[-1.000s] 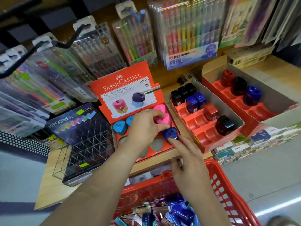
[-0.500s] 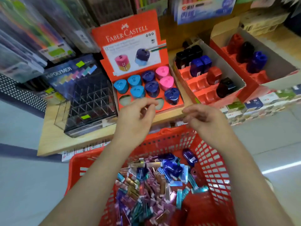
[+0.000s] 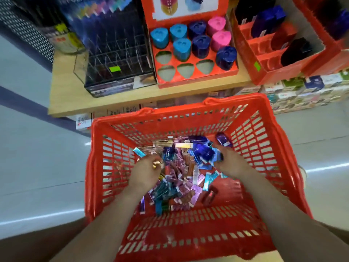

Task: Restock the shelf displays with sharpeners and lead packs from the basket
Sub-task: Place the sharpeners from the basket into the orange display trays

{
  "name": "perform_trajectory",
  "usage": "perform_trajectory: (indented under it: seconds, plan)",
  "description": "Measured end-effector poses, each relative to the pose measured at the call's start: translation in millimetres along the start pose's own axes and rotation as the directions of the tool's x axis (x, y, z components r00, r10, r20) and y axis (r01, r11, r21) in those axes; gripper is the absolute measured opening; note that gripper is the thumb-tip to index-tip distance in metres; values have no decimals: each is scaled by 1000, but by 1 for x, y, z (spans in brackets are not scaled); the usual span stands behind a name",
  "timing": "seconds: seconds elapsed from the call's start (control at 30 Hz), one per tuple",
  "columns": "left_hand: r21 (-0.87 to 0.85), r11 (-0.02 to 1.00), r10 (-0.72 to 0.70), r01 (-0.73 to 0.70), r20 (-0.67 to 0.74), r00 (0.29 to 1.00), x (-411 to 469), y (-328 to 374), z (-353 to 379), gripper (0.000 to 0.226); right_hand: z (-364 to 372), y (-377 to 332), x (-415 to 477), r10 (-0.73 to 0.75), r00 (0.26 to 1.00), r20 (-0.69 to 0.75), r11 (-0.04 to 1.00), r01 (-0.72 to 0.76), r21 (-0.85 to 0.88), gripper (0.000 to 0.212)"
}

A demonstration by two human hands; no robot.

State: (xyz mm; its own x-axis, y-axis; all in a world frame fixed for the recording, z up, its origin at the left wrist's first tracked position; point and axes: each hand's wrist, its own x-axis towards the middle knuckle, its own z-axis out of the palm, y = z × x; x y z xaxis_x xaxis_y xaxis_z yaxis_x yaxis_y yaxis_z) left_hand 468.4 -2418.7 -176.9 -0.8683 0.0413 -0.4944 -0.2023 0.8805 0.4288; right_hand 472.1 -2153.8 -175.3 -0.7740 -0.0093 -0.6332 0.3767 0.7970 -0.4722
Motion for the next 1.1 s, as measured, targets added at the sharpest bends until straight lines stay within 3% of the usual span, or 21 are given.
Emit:
perform_trajectory:
  seconds: [0.13,0.23,0.47,0.53,0.6,0.63,0.67,0.7,0.73,0.77,0.83,0.9,1.03,1.1]
  plan:
    - [-19,1000,16,-16,31,999,21,0,20,52,35,-2,18,-23,1000,-8,995,22,-96,74]
    - [25,1000,3,-4,73,997,36,9,33,60,58,-2,32,-9,999,-33,991,4,-133,77]
    - [-72,992,-101,100,-14,995,52,18,43,38,70,-9,42,73,971,-226,947,-138,-289,63]
    - [-155,980,-128,123,-24,991,51,19,41,41,72,-9,43,87,967,-241,965,-141,-220,52]
    - [-417,887,-198,198,43,979,47,21,35,46,67,-13,42,183,951,-248,982,-165,93,29]
    - [-575,783,-217,238,106,970,45,23,30,50,61,-17,40,278,942,-187,914,-200,353,19]
    - [-707,656,-202,265,174,964,41,27,24,53,54,-22,37,353,934,-50,741,-247,625,13]
    - [-792,545,-157,273,223,962,36,34,17,56,47,-28,32,353,925,141,496,-313,810,13]
    - [-846,460,-100,270,253,962,31,41,9,58,39,-34,26,273,915,297,281,-371,885,17]
    - [-881,396,-39,261,268,963,26,48,1,59,31,-40,18,178,905,387,156,-414,897,18]
    - [-927,298,90,229,266,960,16,61,-14,60,18,-52,2,29,901,433,66,-434,898,26]
    - [-946,275,195,173,231,953,4,74,-30,62,10,-63,-12,-52,923,382,-10,-383,924,37]
    - [-900,436,262,-2,125,957,-19,99,-62,62,-5,-81,-37,-70,975,212,-228,-222,948,41]
    - [-902,430,313,-46,101,944,-30,112,-76,60,-14,-88,-47,-92,989,117,-302,-140,943,46]
